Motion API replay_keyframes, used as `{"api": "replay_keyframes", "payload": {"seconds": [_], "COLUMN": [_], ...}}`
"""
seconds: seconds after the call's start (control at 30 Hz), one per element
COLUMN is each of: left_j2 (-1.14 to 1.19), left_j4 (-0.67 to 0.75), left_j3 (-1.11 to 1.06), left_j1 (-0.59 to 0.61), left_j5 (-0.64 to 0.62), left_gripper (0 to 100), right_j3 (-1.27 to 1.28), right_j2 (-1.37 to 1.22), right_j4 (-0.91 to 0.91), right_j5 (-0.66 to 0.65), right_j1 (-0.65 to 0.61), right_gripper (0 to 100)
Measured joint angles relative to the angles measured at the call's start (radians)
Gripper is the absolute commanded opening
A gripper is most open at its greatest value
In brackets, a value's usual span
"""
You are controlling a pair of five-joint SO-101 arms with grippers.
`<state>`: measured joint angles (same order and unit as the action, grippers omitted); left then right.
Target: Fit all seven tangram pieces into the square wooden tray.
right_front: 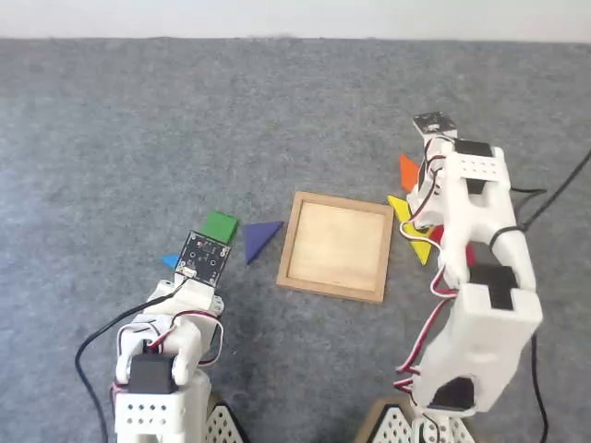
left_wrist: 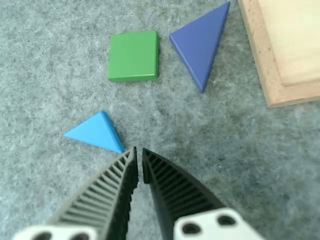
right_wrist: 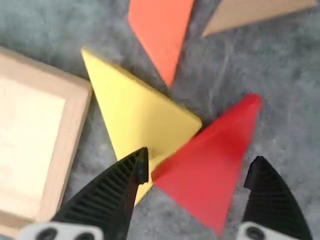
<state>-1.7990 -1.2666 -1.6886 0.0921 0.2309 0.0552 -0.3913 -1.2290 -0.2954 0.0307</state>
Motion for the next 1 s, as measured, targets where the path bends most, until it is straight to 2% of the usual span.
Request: {"api": "replay_keyframes", "payload": {"seconds": [0.33, 0.63, 0.9, 1.0], "left_j2": [0.0, 0.0, 0.0, 0.0], "left_j4": [0.0, 0.0, 0.0, 0.0], "left_j3": [0.0, 0.0, 0.0, 0.0], "left_j1": [0.0, 0.0, 0.0, 0.0], "left_j5": [0.0, 0.0, 0.0, 0.0], "left_gripper": [2, 2, 2, 2], "right_j3": [-0.037, -0.057, 0.014, 0.06], "right_j2": [-0.069, -0.08, -0.049, -0.021], "right_j4": [0.014, -0.066, -0.066, -0.044], "right_j5": [0.017, 0.04, 0.017, 0.012], "right_j1": [0.011, 0.015, 0.032, 0.046], "right_gripper": [31.8, 31.8, 31.7, 25.6]}}
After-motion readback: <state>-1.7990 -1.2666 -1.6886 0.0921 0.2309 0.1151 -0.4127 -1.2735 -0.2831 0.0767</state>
